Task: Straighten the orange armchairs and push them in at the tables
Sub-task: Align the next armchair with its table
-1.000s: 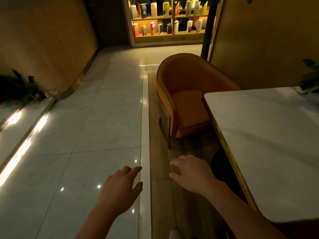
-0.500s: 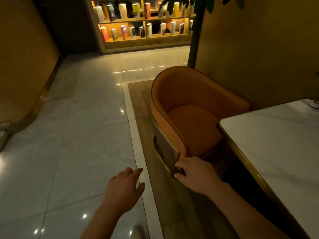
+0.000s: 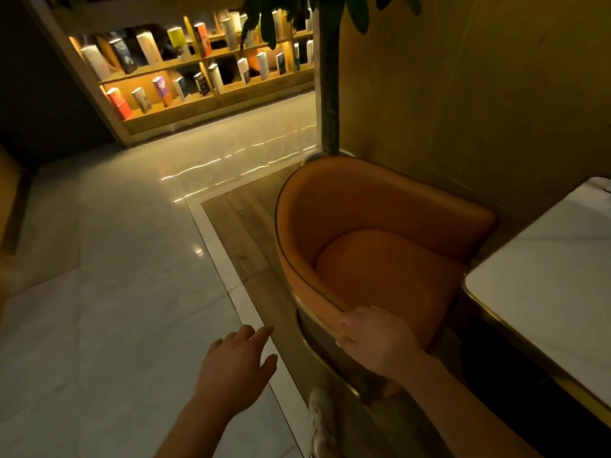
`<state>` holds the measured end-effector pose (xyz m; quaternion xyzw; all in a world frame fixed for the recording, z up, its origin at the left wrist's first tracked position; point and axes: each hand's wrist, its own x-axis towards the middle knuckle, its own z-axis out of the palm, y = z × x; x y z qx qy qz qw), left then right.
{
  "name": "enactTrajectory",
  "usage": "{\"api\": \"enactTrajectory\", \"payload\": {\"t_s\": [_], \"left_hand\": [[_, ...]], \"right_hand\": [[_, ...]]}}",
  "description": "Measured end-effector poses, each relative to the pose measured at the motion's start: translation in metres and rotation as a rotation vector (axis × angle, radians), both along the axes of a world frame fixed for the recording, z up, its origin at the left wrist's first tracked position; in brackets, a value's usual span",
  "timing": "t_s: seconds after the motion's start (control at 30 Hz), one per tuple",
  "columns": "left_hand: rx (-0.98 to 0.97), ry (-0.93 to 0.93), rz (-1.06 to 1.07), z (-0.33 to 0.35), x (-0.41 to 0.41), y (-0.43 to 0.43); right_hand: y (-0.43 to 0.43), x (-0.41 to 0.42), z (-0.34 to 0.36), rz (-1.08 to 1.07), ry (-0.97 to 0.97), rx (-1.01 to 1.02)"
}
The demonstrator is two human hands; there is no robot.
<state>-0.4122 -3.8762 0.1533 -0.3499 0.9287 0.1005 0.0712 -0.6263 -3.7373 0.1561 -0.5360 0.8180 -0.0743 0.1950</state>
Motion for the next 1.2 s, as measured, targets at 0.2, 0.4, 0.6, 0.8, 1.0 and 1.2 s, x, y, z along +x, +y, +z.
{"api": "enactTrajectory", "payload": {"t_s": [0.2, 0.4, 0.6, 0.8, 1.0, 1.2], "left_hand": [[-0.014, -0.056, -0.061, -0.003, -0.08, -0.144], [0.027, -0.106, -0.21, -0.005, -0.169, -0.255], [0.102, -0.127, -0.53, -0.027, -0.281, -0.362], [0.071, -0.252, -0.969, -0.054, -0.387, -0.461], [-0.003, -0.293, -1.261, -0.045, -0.457, -0.514], [-0.172, -0.288, -1.452, -0.09, -0.492, -0.522]], "right_hand": [[-0.124, -0.067, -0.01, -0.069, -0.032, -0.023], [-0.213, -0.128, -0.006, -0.153, -0.091, 0.056], [-0.291, -0.181, -0.025, -0.411, -0.096, 0.125], [-0.364, -0.192, -0.038, -0.775, -0.184, 0.148], [-0.433, -0.186, -0.046, -1.081, -0.351, 0.101], [-0.477, -0.192, -0.107, -1.379, -0.413, -0.031]]}}
